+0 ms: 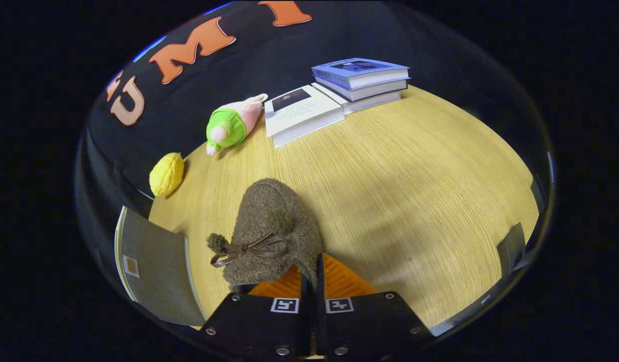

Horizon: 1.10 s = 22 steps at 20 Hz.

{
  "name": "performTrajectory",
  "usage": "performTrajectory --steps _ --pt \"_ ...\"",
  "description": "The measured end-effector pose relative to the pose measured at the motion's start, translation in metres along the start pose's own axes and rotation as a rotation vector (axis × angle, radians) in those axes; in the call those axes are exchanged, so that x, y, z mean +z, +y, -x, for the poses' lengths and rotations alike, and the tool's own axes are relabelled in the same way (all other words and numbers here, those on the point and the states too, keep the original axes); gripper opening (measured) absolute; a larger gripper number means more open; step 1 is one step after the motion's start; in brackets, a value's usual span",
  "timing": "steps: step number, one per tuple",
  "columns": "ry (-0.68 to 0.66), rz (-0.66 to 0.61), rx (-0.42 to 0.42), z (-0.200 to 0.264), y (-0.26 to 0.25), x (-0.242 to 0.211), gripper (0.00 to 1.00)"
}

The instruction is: Open the storage box then place both shoes into the box .Put the left shoe in first, then the right shoe, with the right side of both shoes facing outward in a uniform manner.

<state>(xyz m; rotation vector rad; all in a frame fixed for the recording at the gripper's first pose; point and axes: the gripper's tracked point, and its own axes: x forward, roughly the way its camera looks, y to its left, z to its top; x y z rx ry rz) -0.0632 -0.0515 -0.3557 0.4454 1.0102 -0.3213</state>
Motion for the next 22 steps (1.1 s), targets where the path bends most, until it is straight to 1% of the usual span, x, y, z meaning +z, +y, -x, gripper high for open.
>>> performTrajectory --steps 4,7,11,15,17,19,22 --pt "-0.043 0.025 0.058 0.025 0.036 0.014 0.05" --pt "-0.071 0.041 0.125 0.044 0.074 0.023 0.05" --pt "-0.105 0.071 0.243 0.074 0.137 0.029 0.05" --pt "-0.122 0.129 0.321 0.092 0.191 0.026 0.05" --pt "-0.114 0.138 0.358 0.093 0.218 0.024 0.05" --pt "-0.091 0.151 0.377 0.096 0.236 0.016 0.05" --pt "-0.101 0.18 0.383 0.099 0.261 0.011 0.05"
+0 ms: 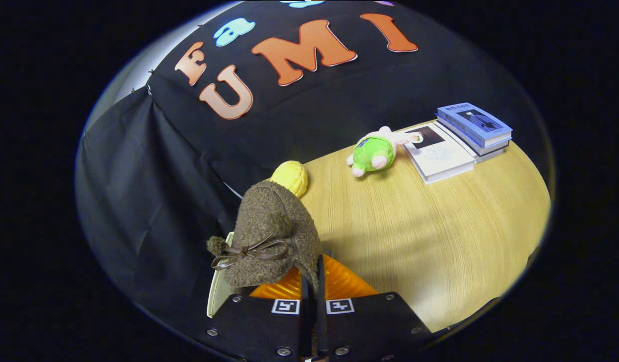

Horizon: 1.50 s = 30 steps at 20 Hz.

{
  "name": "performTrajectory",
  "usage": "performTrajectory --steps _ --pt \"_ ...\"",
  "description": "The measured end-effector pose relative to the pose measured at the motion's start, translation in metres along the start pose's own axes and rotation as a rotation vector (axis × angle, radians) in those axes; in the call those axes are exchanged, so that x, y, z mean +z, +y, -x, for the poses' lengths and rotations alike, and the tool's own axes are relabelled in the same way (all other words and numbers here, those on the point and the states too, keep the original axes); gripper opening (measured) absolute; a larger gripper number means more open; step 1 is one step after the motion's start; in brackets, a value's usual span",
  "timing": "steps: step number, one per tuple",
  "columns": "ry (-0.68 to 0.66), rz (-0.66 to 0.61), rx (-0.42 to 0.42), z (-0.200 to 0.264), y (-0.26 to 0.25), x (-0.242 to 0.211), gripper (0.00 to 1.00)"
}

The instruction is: Open the storage box then place both shoes into the box .Put the left shoe in first, then the right shoe, with the right side of both shoes facing outward in a uniform manner.

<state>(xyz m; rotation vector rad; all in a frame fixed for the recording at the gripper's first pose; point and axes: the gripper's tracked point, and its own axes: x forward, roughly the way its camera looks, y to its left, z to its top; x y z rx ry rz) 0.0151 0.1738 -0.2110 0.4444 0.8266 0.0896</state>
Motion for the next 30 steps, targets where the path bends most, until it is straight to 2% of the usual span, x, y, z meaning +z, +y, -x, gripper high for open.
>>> performTrajectory --steps 3,6,12,16,19,24,25,27,29,30 --pt "0.025 -0.011 0.06 -0.007 0.031 -0.006 0.05" --pt "0.016 -0.007 0.03 -0.015 0.041 -0.007 0.05" --pt "0.027 0.041 0.037 -0.031 0.07 -0.023 0.05" --pt "0.037 0.01 0.043 -0.038 0.085 -0.026 0.05" --pt "0.061 0.046 -0.011 -0.047 0.077 -0.038 0.05" --pt "0.082 0.01 -0.097 -0.065 0.059 -0.059 0.06" --pt "0.07 0.016 -0.094 -0.066 0.062 -0.058 0.06" --pt "0.071 0.027 -0.096 -0.065 0.065 -0.058 0.09" --pt "0.071 0.059 -0.093 -0.059 0.071 -0.058 0.18" --pt "0.07 0.072 -0.094 -0.055 0.072 -0.058 0.3"
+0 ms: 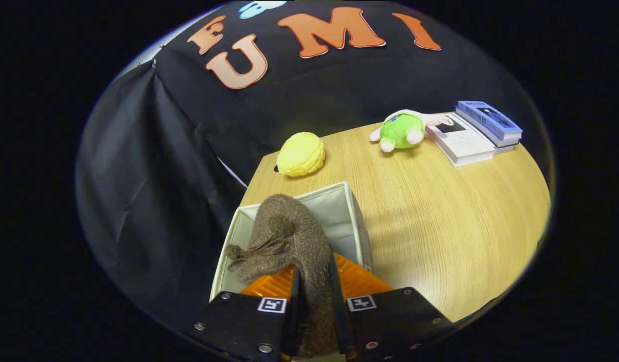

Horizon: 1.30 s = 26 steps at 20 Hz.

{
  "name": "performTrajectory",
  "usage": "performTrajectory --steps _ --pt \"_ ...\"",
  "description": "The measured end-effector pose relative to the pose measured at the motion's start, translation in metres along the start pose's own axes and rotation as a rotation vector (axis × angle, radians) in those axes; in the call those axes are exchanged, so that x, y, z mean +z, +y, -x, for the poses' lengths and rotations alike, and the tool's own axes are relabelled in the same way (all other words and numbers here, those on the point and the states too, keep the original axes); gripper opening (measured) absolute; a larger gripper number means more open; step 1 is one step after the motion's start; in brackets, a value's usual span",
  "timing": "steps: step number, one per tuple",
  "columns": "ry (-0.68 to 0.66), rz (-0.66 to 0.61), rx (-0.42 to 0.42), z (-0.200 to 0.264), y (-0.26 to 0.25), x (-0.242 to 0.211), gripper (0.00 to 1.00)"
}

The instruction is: Open the storage box then place both shoes into the box .Put the left shoe in first, then the right shoe, with the right side of both shoes facing outward in a uniform manner.

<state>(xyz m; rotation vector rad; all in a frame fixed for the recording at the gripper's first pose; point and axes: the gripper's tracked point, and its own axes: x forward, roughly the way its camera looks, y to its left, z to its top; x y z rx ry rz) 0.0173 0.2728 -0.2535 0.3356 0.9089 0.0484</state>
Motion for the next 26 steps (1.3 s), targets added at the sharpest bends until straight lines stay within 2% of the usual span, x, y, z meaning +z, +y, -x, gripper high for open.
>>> performTrajectory --steps 2,3,5,9,10,16,21,24,26 --pt "0.0 0.01 0.005 0.007 -0.001 0.0 0.37" --pt "-0.025 -0.002 0.027 0.015 0.003 0.008 0.37" --pt "-0.049 -0.034 0.067 0.028 0.004 0.014 0.46" --pt "-0.137 -0.026 0.107 0.056 -0.006 0.041 0.55" --pt "-0.174 -0.014 0.126 0.064 -0.007 0.048 0.61" --pt "-0.39 0.073 0.106 0.11 -0.046 0.086 0.8" --pt "-0.599 0.2 0.06 0.146 -0.079 0.118 0.89" --pt "-0.702 0.227 0.111 0.173 -0.078 0.132 0.91" --pt "-0.786 0.246 0.112 0.191 -0.09 0.144 0.92"
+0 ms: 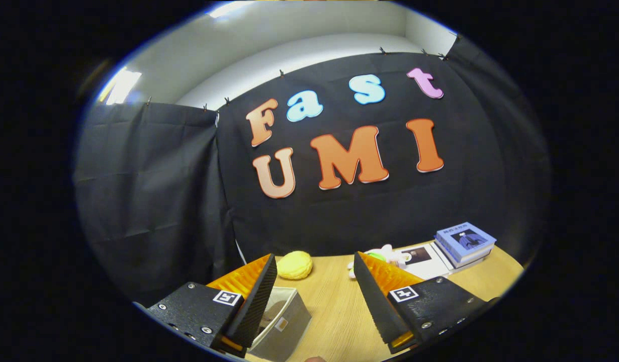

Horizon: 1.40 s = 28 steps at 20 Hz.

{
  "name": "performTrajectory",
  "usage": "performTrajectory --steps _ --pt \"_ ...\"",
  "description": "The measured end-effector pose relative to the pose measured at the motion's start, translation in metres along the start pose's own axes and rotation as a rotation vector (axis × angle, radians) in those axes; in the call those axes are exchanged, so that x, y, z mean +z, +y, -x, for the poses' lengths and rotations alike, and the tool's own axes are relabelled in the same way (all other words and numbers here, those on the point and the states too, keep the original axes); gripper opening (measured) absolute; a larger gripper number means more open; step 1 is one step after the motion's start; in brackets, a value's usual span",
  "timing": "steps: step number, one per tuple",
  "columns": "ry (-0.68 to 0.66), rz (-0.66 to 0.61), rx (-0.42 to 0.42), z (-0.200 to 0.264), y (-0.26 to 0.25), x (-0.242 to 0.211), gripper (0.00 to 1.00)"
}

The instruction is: Open the storage box then place both shoes into the box .Put the left shoe in first, then the right shoe, with the right side of both shoes facing outward in a uniform manner.

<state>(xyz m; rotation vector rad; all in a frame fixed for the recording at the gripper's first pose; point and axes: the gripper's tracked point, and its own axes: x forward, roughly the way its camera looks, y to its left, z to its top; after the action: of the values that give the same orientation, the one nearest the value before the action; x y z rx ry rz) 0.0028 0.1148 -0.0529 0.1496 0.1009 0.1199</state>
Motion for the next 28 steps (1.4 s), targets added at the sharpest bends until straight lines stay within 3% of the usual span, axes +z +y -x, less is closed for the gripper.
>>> performTrajectory --steps 4,15,28 --pt "-0.158 0.142 -0.101 0.019 -0.047 0.033 0.91" --pt "-0.269 0.302 -0.214 0.06 -0.1 0.064 0.95" --pt "-0.229 0.295 -0.175 0.061 -0.083 0.055 0.97"
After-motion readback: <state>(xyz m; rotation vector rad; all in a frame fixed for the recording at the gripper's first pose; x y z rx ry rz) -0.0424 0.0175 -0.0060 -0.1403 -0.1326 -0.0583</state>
